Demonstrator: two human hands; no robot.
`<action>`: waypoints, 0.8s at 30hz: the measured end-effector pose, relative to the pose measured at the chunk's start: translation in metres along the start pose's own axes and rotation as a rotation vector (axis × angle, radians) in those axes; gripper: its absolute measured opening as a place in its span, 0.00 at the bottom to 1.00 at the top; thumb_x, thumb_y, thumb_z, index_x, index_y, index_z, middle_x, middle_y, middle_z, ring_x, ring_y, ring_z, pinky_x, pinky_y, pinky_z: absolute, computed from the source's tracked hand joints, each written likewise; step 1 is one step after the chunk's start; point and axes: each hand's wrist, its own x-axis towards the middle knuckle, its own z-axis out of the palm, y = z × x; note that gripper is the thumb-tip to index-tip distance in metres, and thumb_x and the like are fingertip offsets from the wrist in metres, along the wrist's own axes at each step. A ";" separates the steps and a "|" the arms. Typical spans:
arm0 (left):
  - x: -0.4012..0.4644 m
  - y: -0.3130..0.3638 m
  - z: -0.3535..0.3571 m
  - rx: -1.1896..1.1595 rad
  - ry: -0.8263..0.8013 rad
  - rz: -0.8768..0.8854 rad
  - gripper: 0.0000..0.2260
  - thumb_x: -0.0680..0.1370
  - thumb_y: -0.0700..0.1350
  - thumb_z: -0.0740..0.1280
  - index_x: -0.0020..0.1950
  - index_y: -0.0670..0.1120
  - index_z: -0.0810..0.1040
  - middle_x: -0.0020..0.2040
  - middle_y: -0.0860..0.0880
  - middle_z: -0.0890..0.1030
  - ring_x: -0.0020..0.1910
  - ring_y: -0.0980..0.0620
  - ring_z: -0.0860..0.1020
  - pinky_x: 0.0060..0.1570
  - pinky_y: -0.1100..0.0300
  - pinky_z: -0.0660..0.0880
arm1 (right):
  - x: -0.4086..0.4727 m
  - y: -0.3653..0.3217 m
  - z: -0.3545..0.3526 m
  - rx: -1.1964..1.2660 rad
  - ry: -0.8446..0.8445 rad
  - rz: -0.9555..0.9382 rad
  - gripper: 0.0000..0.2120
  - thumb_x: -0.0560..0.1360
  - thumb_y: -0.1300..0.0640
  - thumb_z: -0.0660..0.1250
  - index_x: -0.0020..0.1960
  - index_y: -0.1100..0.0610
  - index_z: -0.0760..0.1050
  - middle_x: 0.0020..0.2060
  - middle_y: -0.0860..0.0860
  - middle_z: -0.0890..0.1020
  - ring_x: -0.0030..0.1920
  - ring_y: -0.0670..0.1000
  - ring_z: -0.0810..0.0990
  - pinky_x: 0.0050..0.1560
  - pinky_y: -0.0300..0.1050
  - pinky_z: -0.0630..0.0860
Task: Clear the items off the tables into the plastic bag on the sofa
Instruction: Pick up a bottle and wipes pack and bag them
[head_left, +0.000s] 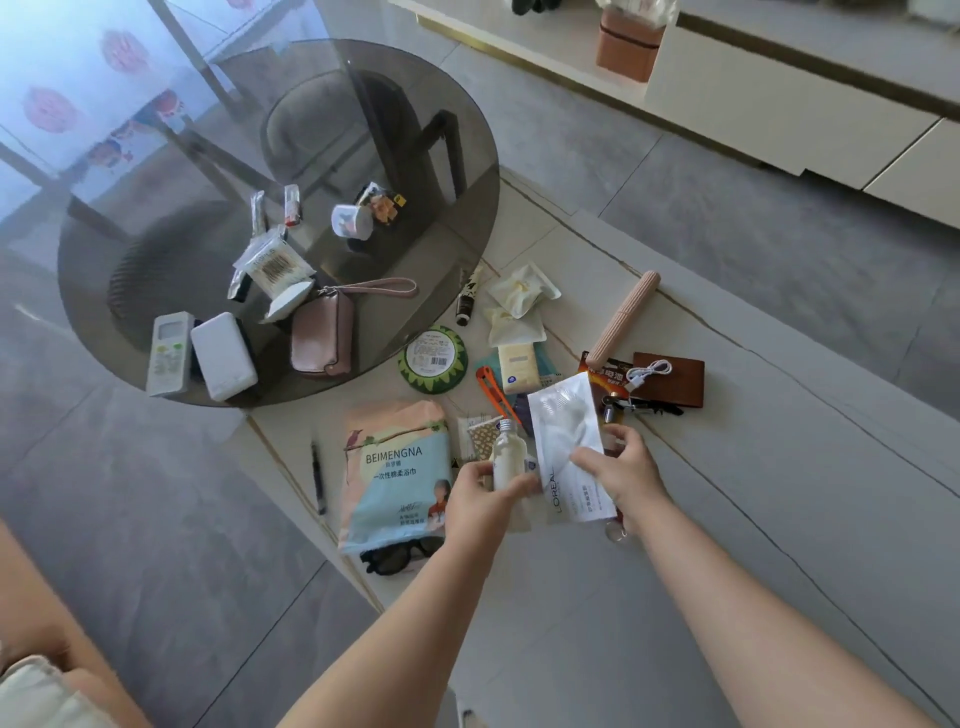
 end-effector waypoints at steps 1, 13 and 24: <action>-0.010 0.004 -0.006 -0.035 -0.011 0.002 0.20 0.67 0.52 0.76 0.55 0.50 0.74 0.48 0.52 0.79 0.44 0.52 0.79 0.41 0.54 0.76 | -0.011 -0.007 -0.002 0.037 -0.035 0.002 0.26 0.69 0.61 0.72 0.64 0.54 0.66 0.53 0.49 0.75 0.52 0.54 0.78 0.48 0.48 0.77; -0.171 0.027 -0.149 -0.494 0.112 -0.054 0.32 0.70 0.48 0.76 0.69 0.46 0.65 0.64 0.42 0.74 0.56 0.42 0.78 0.47 0.45 0.80 | -0.208 -0.094 0.025 -0.058 -0.441 -0.090 0.37 0.69 0.58 0.75 0.71 0.56 0.61 0.62 0.51 0.74 0.57 0.54 0.78 0.50 0.53 0.78; -0.313 -0.043 -0.320 -0.944 0.327 -0.021 0.01 0.75 0.40 0.68 0.45 0.42 0.77 0.37 0.45 0.75 0.28 0.51 0.75 0.29 0.62 0.72 | -0.375 -0.105 0.163 -0.342 -0.774 -0.121 0.25 0.70 0.62 0.73 0.64 0.64 0.71 0.49 0.60 0.82 0.44 0.59 0.83 0.42 0.49 0.79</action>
